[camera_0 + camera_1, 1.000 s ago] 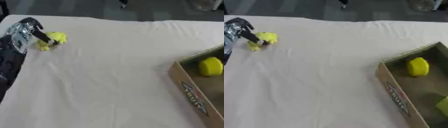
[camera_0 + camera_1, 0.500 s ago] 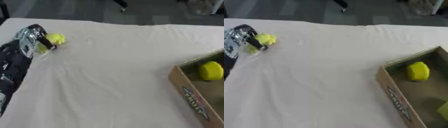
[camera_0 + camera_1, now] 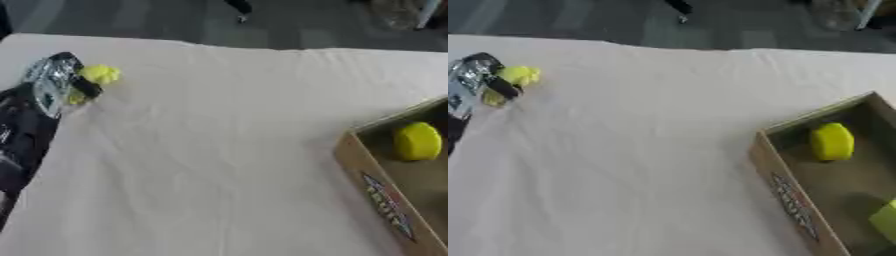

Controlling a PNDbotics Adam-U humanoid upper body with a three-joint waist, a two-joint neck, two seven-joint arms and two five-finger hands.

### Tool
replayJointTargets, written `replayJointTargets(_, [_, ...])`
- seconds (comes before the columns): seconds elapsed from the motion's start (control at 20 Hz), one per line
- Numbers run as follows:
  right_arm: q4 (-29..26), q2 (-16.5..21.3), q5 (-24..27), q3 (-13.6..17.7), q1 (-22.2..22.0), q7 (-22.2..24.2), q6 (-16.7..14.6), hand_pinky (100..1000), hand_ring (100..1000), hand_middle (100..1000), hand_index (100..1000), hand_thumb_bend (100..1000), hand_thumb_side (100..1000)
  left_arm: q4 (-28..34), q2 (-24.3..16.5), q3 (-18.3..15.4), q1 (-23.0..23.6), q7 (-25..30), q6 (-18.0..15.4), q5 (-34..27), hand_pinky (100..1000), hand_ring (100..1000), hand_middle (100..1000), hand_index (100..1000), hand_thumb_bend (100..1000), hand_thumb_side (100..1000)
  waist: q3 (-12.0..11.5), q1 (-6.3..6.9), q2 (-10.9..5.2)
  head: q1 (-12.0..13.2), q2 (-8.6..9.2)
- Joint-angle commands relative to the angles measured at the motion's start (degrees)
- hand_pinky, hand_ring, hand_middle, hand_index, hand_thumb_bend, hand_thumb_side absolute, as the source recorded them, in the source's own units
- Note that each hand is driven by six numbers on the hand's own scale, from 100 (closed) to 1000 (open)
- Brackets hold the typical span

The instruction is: Pick up the objects with one hand, pass them to the other hand, and then place them into the box on the other side of the table.

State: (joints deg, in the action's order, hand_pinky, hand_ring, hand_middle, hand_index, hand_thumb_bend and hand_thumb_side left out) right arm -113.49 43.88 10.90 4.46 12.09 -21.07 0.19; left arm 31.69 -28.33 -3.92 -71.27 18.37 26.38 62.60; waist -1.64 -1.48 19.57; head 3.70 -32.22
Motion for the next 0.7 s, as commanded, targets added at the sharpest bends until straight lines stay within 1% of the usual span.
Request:
replayJointTargets(0.05, [-1.1,3.15,0.66,0.48,0.44,0.26,-0.24,992,957,822,1000,100,423,2.51,-0.91,0.49,-1.67,-2.55,-0.15,2.24,584,619,547,527,158,100,-0.2,0.14,-2.16,-0.97,-0.9])
replayJointTargets(0.3, [-1.1,4.79,1.89,0.61,1.23,0.7,-0.28,991,958,824,1000,100,400,4.77,-1.32,1.54,-1.95,-4.07,-1.36,3.22,578,607,543,527,174,100,-0.84,0.19,-3.56,-2.95,-1.99])
replayJointTargets(0.45, [-1.1,6.7,2.76,0.12,3.06,1.73,-0.45,989,957,825,1000,100,377,7.31,-1.57,2.75,-1.96,-5.03,-2.64,3.8,571,599,540,526,170,100,-1.35,0.31,-4.56,-3.93,-2.41])
replayJointTargets(0.5, [-1.1,7.33,3.05,-0.09,3.76,2.14,-0.52,988,955,824,1000,100,348,8.32,-1.62,3.12,-1.85,-5.27,-3.27,3.59,567,593,536,522,170,100,-1.52,0.36,-4.85,-4.13,-2.54])
replayJointTargets(0.55, [-1.1,8.06,3.39,-0.43,4.67,2.65,-0.58,988,955,824,1000,100,341,9.81,-1.69,3.65,-1.59,-5.55,-4.25,3.04,565,589,534,519,168,100,-1.74,0.41,-5.13,-4.34,-2.66])
replayJointTargets(0.65, [-1.1,9.54,4.02,-1.17,6.8,3.81,-0.68,984,952,822,995,100,252,13.85,-1.89,4.84,-0.54,-6.22,-6.36,0.64,544,566,515,511,154,100,-2.15,0.53,-5.66,-4.86,-2.96])
replayJointTargets(0.7, [-1.1,10.33,4.2,-1.6,8.11,4.49,-0.68,981,950,822,985,100,179,16.45,-1.96,5.46,0.39,-6.65,-7.3,-1.42,532,551,502,510,138,100,-2.34,0.58,-5.91,-5.17,-3.15])
